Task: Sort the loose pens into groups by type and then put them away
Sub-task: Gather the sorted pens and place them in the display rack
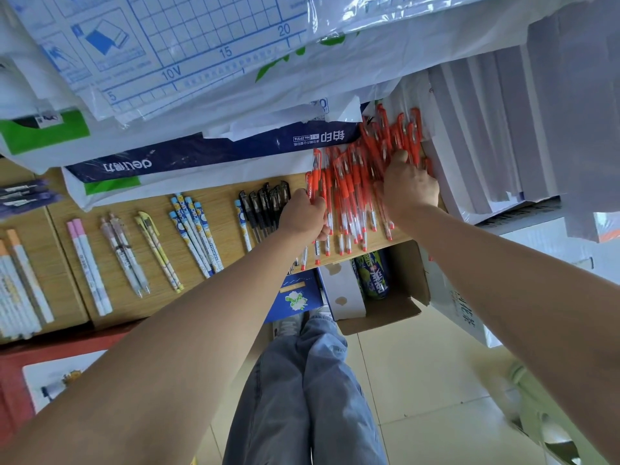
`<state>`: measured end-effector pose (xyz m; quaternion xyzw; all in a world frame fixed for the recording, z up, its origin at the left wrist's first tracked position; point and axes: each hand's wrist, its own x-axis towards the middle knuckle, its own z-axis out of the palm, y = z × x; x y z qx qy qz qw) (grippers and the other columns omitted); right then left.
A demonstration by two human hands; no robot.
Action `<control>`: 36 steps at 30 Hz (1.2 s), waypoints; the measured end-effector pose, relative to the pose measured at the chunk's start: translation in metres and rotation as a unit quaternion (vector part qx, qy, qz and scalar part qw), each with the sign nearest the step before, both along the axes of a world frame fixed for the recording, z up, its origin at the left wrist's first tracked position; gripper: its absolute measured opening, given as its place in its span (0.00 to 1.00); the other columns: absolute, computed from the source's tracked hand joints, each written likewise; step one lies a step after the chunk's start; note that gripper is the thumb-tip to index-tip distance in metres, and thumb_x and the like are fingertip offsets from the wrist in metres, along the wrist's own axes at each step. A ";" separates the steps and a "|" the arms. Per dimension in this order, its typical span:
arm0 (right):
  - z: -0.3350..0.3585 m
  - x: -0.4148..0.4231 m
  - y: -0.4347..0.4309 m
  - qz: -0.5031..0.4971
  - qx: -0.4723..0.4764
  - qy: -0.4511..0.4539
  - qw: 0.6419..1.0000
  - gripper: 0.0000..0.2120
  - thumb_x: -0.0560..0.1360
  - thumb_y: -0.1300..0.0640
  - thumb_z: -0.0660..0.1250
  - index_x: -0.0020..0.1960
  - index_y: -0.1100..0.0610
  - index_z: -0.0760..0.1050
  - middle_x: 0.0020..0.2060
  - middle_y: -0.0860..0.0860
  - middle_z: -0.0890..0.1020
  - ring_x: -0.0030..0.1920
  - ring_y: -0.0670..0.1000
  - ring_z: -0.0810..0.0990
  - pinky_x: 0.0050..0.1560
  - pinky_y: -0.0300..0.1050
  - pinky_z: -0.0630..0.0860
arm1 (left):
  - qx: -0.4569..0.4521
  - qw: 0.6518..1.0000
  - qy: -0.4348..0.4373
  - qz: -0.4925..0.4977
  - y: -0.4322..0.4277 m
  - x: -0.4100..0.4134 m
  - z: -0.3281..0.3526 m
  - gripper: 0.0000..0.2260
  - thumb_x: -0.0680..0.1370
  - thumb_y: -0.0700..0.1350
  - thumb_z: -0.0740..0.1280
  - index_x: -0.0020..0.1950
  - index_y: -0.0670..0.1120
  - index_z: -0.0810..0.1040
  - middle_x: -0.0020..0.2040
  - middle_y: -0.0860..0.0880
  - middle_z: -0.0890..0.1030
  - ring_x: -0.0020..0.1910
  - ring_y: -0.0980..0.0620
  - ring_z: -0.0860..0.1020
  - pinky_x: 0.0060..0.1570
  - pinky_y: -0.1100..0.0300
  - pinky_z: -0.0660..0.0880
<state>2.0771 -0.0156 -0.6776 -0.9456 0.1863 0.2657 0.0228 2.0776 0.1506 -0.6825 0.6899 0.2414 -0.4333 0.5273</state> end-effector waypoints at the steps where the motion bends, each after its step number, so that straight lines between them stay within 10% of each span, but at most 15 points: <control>1: 0.001 0.000 0.001 0.003 -0.002 0.002 1.000 0.13 0.81 0.58 0.58 0.62 0.63 0.63 0.43 0.57 0.79 0.40 0.58 0.77 0.35 0.48 0.67 | -0.001 1.000 -0.001 0.000 0.000 0.000 0.001 0.03 0.82 0.41 0.55 0.50 0.42 0.63 0.37 0.42 0.69 0.34 0.46 0.71 0.31 0.56 0.71; 11: 0.006 -0.014 -0.013 -0.101 0.224 -0.019 0.969 0.11 0.81 0.54 0.51 0.51 0.61 0.67 0.39 0.56 0.79 0.36 0.57 0.78 0.32 0.45 0.72 | 0.018 0.999 -0.028 -0.006 -0.002 0.000 0.008 0.07 0.83 0.44 0.56 0.57 0.41 0.67 0.37 0.46 0.71 0.31 0.50 0.73 0.32 0.57 0.75; 25: 0.105 -0.079 -0.014 -0.290 0.613 0.077 0.731 0.06 0.84 0.58 0.52 0.53 0.60 0.65 0.31 0.49 0.64 0.26 0.44 0.62 0.26 0.33 0.62 | -0.083 0.996 -0.001 0.023 -0.045 -0.005 0.097 0.09 0.80 0.45 0.65 0.40 0.47 0.71 0.26 0.52 0.67 0.23 0.56 0.64 0.26 0.63 0.65; 31: 0.132 -0.107 -0.023 -0.256 0.602 0.115 0.748 0.10 0.83 0.62 0.53 0.61 0.65 0.67 0.33 0.52 0.72 0.29 0.47 0.68 0.33 0.39 0.67 | -0.070 0.996 -0.059 -0.015 -0.057 -0.025 0.123 0.13 0.78 0.48 0.67 0.53 0.38 0.74 0.41 0.37 0.78 0.38 0.43 0.80 0.38 0.54 0.76; 36: 0.150 -0.132 -0.042 -0.247 0.592 0.121 0.758 0.10 0.81 0.66 0.52 0.61 0.65 0.65 0.32 0.52 0.71 0.28 0.48 0.66 0.30 0.39 0.65 | -0.070 0.996 -0.063 -0.010 -0.076 -0.046 0.139 0.14 0.77 0.52 0.69 0.48 0.44 0.69 0.29 0.52 0.70 0.27 0.54 0.68 0.35 0.57 0.69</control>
